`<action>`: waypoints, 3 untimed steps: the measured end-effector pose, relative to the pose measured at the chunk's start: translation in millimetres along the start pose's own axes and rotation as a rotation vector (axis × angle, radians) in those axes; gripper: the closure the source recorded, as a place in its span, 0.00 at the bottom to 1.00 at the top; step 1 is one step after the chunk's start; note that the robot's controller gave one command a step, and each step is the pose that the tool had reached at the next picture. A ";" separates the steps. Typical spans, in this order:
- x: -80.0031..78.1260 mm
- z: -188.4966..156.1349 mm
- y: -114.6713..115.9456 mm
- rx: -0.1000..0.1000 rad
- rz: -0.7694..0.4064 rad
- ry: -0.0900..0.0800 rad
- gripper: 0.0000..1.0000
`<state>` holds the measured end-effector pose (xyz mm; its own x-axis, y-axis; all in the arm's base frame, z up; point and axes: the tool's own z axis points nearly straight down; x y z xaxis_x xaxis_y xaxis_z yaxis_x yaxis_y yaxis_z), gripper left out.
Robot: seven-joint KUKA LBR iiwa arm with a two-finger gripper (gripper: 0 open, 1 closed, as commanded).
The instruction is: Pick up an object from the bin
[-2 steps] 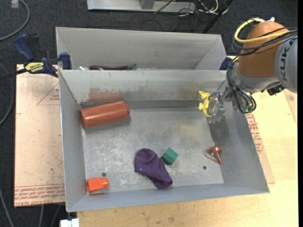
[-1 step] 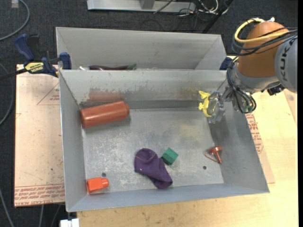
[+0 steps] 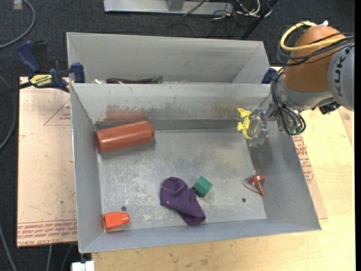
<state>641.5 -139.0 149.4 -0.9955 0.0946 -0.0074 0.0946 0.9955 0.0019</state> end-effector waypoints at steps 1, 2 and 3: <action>6.1 8.7 -3.3 0.000 0.059 0.000 1.00; 6.1 8.7 -3.2 0.000 0.059 0.000 1.00; 14.5 79.4 -17.0 -0.001 0.058 -0.002 1.00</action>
Offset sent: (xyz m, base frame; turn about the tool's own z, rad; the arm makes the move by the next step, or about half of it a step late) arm 0.0000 0.0000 0.0000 0.0000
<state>626.0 -154.4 69.8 -0.9883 0.1522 -0.0097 0.1522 0.9883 0.0032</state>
